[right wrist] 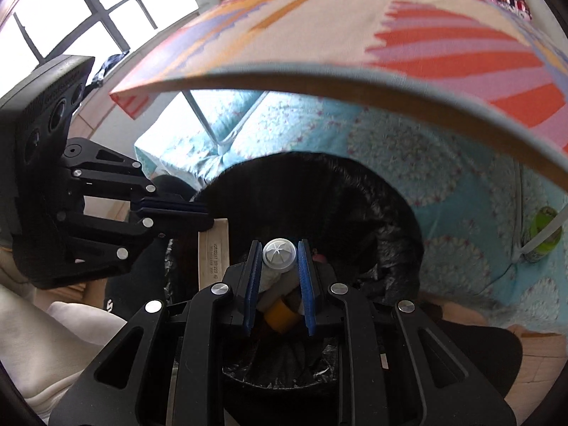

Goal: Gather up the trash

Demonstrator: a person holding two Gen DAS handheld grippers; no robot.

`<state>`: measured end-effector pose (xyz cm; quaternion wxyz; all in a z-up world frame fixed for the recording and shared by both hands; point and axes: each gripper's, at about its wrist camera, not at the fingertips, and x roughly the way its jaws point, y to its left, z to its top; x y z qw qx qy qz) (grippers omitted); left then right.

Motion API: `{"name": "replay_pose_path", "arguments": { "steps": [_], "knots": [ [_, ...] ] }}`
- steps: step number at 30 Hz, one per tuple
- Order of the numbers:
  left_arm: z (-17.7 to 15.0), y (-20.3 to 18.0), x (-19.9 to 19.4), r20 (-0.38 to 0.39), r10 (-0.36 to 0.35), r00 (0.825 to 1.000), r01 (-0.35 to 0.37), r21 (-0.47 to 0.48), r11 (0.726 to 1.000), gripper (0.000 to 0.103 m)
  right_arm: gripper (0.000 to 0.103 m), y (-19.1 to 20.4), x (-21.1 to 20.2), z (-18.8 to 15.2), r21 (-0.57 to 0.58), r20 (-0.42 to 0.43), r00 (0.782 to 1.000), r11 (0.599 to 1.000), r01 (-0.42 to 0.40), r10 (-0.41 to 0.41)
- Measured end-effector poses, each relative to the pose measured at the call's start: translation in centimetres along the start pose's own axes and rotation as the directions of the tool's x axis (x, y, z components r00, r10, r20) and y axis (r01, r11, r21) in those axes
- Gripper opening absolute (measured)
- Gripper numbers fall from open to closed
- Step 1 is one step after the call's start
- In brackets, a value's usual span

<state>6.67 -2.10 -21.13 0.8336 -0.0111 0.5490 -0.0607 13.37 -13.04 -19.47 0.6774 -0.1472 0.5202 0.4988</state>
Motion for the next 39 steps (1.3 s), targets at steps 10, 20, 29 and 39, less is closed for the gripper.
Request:
{"name": "replay_pose_path", "arguments": {
  "steps": [10,20,29,39],
  "knots": [
    [-0.4,-0.5,2.6,-0.061,0.008,0.998,-0.006,0.025,1.000,0.003,0.021,-0.1,2.6,-0.4,0.021,-0.051,0.999,1.000,-0.014,0.015],
    [0.0,-1.4,1.7,-0.038,-0.006,0.999,0.007,0.025,1.000,0.004,0.031,-0.7,2.0,0.0,0.052,-0.011,1.000,0.998,-0.025,0.026],
    [0.4,-1.4,0.2,-0.007,-0.008,1.000,0.008,0.014,1.000,0.004,0.033,-1.4,0.4,0.3,0.070,0.025,1.000,0.998,-0.011,0.010],
    [0.3,-1.1,-3.5,0.072,-0.054,0.996,0.056,-0.028,0.998,0.055,0.039,-1.9,-3.1,-0.2,0.088,0.063,0.998,0.996,-0.011,0.005]
  ]
}}
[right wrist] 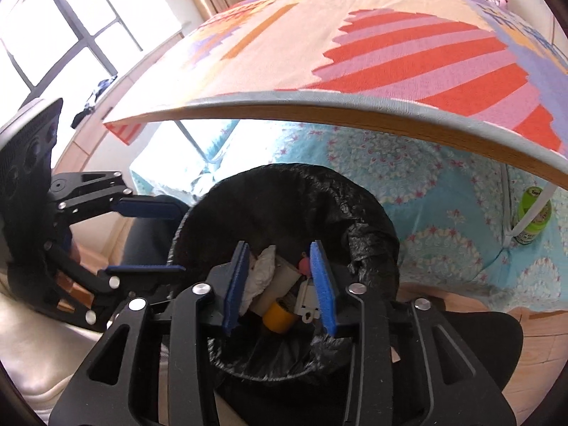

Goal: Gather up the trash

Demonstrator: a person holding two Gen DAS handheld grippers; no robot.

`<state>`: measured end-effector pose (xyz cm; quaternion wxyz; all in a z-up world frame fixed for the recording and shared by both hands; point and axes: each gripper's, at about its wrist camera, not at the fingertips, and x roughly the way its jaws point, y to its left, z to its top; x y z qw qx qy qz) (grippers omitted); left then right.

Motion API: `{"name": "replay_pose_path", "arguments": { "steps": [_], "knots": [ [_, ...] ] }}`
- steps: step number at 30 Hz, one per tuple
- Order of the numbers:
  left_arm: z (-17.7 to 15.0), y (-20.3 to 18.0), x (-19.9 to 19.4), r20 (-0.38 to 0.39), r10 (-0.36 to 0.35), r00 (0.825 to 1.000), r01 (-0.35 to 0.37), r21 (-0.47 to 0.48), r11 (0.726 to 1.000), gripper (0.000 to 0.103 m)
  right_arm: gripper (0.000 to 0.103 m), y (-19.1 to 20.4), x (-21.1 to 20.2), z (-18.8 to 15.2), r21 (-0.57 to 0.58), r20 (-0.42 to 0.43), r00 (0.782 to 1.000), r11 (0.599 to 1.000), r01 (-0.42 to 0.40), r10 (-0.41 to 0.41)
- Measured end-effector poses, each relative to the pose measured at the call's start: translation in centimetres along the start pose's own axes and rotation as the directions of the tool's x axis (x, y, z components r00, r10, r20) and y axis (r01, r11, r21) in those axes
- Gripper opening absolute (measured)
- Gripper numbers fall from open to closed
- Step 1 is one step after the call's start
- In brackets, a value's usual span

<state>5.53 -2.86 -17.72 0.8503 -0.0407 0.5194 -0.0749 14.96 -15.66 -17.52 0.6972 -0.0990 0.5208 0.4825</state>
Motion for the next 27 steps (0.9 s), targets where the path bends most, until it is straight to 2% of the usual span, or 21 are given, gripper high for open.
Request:
{"name": "replay_pose_path", "arguments": {
  "steps": [2,4,9,14,15,18,23,24,27],
  "knots": [
    [0.0,0.1,-0.6,0.009,0.000,1.000,0.000,0.000,1.000,0.055,0.040,0.3,-0.8,-0.2,-0.009,0.003,1.000,1.000,0.004,-0.004],
    [0.0,0.1,-1.3,0.017,-0.017,1.000,0.017,-0.009,1.000,0.062,0.044,0.5,-1.5,-0.3,-0.016,0.003,1.000,1.000,-0.002,0.002],
    [-0.1,-0.2,-3.4,0.044,-0.017,0.999,0.018,-0.021,1.000,0.083,0.061,1.4,-3.5,-1.0,-0.043,0.001,1.000,0.999,-0.002,0.002],
    [-0.1,-0.5,-4.8,0.069,-0.030,0.997,0.034,-0.064,0.997,0.095,0.071,2.8,-5.0,-1.3,-0.082,-0.017,1.000,0.997,-0.007,0.005],
    [-0.2,-0.6,-5.1,0.077,-0.029,0.997,0.034,-0.070,0.997,0.095,0.074,3.1,-5.3,-1.4,-0.086,-0.020,1.000,0.996,-0.015,0.013],
    [-0.2,-1.0,-5.9,0.094,-0.030,0.995,0.037,-0.066,0.997,0.095,0.075,3.9,-5.8,-1.5,-0.111,-0.040,0.999,0.993,-0.027,0.023],
    [-0.6,-1.3,-6.5,0.092,-0.020,0.996,0.028,-0.078,0.997,0.095,0.079,4.7,-6.4,-1.7,-0.131,-0.059,0.998,0.991,-0.020,0.012],
    [-0.7,-1.3,-6.6,0.090,-0.027,0.996,0.035,-0.082,0.996,0.095,0.083,4.8,-6.5,-1.7,-0.133,-0.058,0.998,0.991,-0.014,0.006],
    [-1.0,-1.6,-6.6,0.086,-0.040,0.996,0.047,-0.078,0.996,0.095,0.085,5.4,-7.0,-2.0,-0.157,-0.056,0.998,0.988,0.001,-0.009]
  ]
}}
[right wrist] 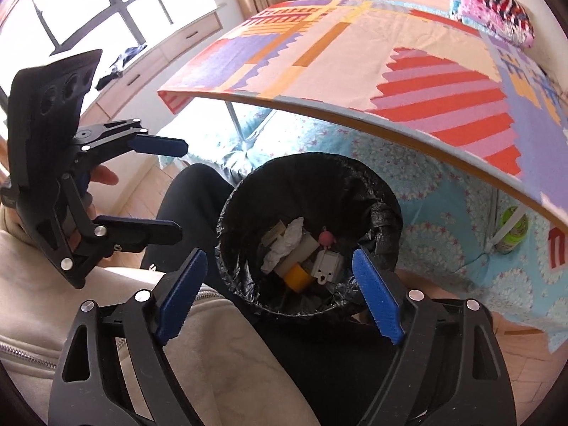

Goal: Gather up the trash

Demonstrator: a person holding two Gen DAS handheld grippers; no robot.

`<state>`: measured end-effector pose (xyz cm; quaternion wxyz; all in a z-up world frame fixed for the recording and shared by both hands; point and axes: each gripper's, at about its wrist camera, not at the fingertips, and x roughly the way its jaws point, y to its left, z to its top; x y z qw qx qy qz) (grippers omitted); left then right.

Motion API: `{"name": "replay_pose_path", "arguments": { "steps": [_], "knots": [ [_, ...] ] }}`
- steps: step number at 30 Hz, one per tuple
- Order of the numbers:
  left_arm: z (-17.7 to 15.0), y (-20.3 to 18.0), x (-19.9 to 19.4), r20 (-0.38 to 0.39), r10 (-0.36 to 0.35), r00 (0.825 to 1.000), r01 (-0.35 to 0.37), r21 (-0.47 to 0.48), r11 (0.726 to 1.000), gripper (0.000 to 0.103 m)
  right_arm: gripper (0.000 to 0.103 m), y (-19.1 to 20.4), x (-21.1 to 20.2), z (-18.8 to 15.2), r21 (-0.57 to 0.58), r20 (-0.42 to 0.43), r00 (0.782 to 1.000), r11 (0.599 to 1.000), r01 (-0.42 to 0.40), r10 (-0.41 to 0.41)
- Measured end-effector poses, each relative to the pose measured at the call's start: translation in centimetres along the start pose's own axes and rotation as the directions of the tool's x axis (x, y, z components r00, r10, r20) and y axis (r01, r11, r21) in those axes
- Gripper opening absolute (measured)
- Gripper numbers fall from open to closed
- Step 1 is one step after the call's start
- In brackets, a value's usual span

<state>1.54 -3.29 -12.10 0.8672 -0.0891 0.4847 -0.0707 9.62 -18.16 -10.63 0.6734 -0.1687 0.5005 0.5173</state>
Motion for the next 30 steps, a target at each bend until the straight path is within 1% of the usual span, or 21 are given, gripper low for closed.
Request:
{"name": "replay_pose_path", "arguments": {
  "steps": [6,11,24,30],
  "knots": [
    [-0.12,-0.38,-0.05,0.002,-0.008,1.000,0.008,0.004,1.000,0.095,0.085,0.16,-0.24,0.00,-0.007,-0.005,1.000,1.000,-0.002,0.002],
    [-0.01,-0.53,-0.12,0.004,0.000,1.000,0.000,0.001,1.000,0.095,0.085,0.14,-0.10,0.00,-0.006,-0.013,1.000,1.000,-0.002,0.001],
    [-0.13,-0.40,0.00,0.001,-0.004,1.000,0.004,-0.003,1.000,0.095,0.085,0.27,-0.48,-0.03,-0.013,0.000,1.000,1.000,-0.005,0.005],
    [-0.07,-0.34,-0.08,0.012,-0.008,1.000,0.009,-0.006,1.000,0.095,0.085,0.31,-0.45,0.01,-0.014,-0.003,1.000,1.000,-0.006,0.006]
  ]
}}
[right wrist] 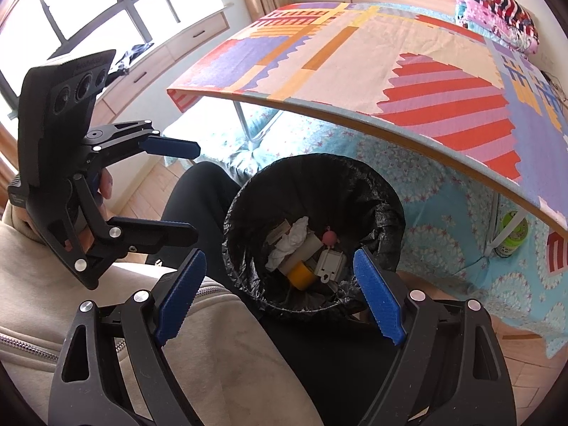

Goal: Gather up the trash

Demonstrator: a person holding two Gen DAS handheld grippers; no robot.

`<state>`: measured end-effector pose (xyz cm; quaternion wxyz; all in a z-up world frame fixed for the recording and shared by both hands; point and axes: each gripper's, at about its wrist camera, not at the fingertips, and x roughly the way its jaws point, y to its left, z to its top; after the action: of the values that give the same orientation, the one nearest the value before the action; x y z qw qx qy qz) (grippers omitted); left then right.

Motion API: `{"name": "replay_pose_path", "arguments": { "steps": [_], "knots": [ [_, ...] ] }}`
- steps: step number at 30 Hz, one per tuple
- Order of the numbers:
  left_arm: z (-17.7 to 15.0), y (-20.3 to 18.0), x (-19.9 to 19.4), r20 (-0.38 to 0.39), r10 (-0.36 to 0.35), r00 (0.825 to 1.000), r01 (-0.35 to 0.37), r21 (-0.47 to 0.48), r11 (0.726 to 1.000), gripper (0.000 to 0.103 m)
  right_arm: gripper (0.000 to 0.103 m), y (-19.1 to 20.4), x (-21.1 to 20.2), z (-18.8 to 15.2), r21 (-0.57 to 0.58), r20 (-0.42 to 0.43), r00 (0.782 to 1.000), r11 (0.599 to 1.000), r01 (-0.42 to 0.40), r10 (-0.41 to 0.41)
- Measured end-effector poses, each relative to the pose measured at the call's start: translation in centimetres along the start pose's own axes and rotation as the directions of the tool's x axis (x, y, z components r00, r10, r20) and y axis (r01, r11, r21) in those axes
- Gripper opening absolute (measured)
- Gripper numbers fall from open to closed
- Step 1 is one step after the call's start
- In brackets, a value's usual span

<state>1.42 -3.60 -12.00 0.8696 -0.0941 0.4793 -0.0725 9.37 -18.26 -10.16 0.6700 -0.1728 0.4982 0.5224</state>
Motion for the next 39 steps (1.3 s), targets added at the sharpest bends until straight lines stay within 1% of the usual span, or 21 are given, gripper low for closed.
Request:
{"name": "replay_pose_path", "arguments": {
  "steps": [39],
  "knots": [
    [0.32,-0.62,-0.10,0.004,-0.001,1.000,0.001,0.011,1.000,0.095,0.085,0.55,0.06,0.09,-0.016,-0.001,1.000,1.000,-0.004,0.004]
  ]
}}
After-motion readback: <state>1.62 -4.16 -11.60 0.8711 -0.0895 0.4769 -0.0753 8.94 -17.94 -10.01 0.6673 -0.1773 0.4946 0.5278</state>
